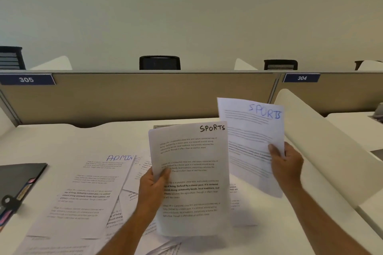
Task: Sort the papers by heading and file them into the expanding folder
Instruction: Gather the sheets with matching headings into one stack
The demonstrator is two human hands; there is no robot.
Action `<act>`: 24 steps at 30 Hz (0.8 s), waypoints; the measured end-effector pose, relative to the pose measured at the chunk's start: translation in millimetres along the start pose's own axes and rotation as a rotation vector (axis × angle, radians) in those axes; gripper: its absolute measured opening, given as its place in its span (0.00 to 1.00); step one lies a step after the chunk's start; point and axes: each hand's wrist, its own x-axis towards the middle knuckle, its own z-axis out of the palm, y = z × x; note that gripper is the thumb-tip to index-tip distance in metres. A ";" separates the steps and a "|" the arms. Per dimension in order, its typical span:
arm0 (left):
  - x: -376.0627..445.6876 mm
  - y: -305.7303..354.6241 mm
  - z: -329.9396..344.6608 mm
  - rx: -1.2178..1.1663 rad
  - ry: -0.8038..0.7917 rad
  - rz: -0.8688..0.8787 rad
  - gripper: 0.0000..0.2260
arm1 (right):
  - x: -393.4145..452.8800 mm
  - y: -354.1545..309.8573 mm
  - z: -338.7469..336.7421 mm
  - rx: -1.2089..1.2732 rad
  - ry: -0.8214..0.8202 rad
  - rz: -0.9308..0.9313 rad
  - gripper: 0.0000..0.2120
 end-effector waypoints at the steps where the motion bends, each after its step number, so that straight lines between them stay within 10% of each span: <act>1: 0.1 0.8 -0.2 -0.015 -0.015 -0.004 0.06 | -5.7 -6.2 6.3 0.097 -0.050 0.043 0.06; 10: 0.3 5.8 -6.3 -0.073 -0.021 -0.012 0.08 | -62.8 -48.2 49.5 0.515 -0.655 0.340 0.10; 24: -16.7 26.3 -5.8 0.032 0.093 0.289 0.10 | -109.8 -71.4 76.8 0.516 -0.621 0.190 0.11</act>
